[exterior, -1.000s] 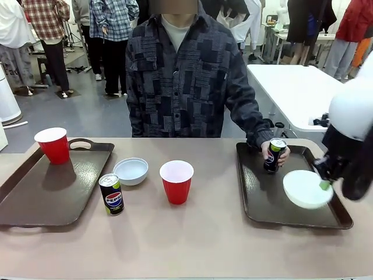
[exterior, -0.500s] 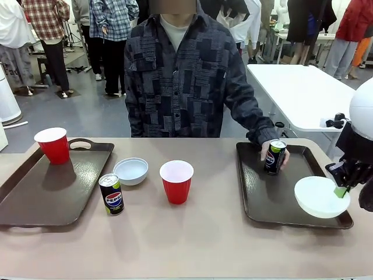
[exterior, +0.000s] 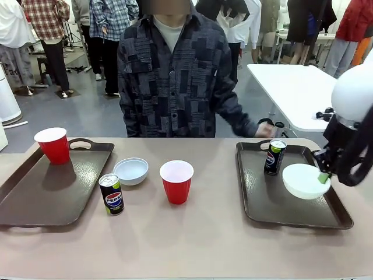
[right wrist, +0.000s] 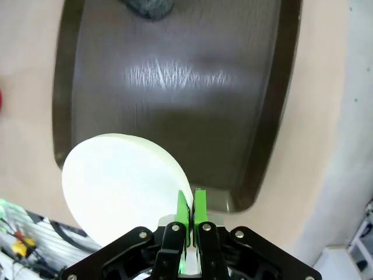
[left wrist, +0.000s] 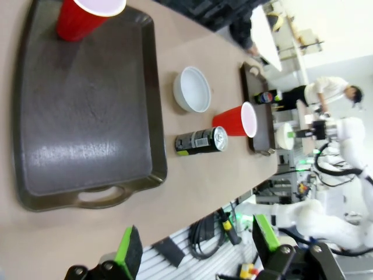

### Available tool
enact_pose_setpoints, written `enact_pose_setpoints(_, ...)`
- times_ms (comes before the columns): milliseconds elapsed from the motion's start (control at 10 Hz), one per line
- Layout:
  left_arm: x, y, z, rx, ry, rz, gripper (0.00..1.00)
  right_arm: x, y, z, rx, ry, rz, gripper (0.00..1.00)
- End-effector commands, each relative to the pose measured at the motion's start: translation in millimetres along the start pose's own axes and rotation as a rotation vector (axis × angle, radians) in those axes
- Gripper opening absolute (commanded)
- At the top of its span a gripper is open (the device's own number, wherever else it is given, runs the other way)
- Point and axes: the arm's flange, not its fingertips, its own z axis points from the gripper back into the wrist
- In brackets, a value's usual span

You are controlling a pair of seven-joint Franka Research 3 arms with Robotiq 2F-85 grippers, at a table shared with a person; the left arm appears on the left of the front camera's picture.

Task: Prepare tableware on both trays.
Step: Pick up a Picnic Bowl from the table and place it on a Handle tray.

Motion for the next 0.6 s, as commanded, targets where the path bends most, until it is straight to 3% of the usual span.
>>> enact_pose_setpoints(0,0,0,0,-0.016,-0.009,-0.012,1.00,43,-1,-17,0.037,0.028,-0.042,0.04)
enact_pose_setpoints(500,0,0,0,-0.016,-0.009,-0.012,1.00,73,-6,-54,0.046,0.039,-0.089,0.04)
